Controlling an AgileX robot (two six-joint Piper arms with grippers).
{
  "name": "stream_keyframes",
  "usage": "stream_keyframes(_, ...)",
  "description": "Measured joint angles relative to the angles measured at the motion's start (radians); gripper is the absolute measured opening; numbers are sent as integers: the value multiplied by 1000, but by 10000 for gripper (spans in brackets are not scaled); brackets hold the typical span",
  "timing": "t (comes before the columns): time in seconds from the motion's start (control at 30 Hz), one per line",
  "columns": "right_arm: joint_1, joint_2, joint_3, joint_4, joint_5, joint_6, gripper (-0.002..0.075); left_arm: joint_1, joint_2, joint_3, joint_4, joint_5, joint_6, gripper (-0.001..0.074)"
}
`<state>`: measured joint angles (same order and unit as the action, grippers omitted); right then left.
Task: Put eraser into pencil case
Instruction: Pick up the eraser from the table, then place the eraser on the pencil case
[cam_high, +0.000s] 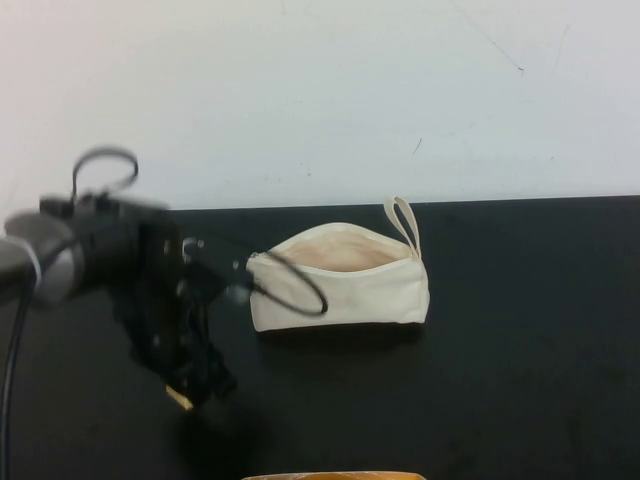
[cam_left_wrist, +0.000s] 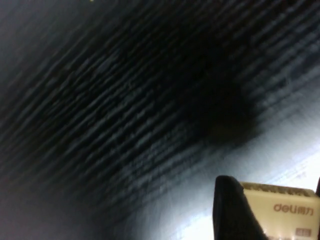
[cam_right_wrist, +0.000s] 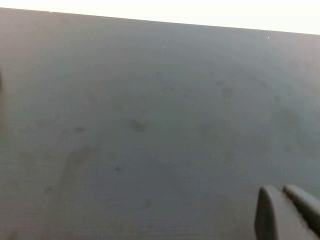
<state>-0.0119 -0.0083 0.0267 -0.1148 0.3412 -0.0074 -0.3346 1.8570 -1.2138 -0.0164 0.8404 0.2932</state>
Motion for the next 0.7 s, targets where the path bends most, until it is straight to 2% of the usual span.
stream_keyframes(0.17,0,0,0,0,0,0,-1,0,0,-220,-7,266,29,283)
stream_keyframes(0.27,0,0,0,0,0,0,-1,0,0,-365,-68,304,34,283)
stream_keyframes(0.37,0,0,0,0,0,0,-1,0,0,-487,-188,208,41,283)
stream_keyframes(0.5,0,0,0,0,0,0,-1,0,7,-533,-391,-28,56,283)
stream_keyframes(0.7,0,0,0,0,0,0,-1,-2,94,-536,-555,-101,176,283)
